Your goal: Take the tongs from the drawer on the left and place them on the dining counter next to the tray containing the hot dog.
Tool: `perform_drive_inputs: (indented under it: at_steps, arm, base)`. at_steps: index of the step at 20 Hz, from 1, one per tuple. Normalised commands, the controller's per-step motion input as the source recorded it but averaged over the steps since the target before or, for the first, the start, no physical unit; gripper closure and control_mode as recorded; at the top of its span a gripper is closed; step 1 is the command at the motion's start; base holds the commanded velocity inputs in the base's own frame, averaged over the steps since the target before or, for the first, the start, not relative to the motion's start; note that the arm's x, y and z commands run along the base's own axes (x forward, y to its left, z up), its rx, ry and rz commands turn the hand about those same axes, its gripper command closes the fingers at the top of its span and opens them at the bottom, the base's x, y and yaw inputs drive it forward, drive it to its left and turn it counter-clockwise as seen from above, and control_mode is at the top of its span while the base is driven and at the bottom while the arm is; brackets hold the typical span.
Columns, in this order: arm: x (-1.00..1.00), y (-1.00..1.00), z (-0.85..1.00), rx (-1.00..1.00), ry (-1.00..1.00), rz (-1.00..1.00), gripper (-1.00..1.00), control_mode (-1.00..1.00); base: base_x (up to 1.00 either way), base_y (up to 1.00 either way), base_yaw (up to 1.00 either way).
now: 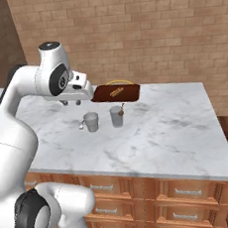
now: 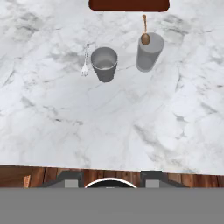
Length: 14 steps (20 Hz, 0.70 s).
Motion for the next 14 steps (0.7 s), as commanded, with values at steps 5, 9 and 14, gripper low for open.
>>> perform_drive_inputs:
  at_steps: [5,9,14]
  arm:
    - [-0.01,0.0,0.0,0.0,0.0,0.0,-1.0,-1.0]
    - [-0.04,0.0,0.0,0.0,0.0,0.0,-1.0,-1.0]
    - [-0.58,0.27,-0.22,-0.05,-0.03,0.07,-1.0,-1.0]
  base:
    - [0.0,0.0,0.0]
    - [0.0,0.0,0.0]
    - [0.0,0.0,0.0]
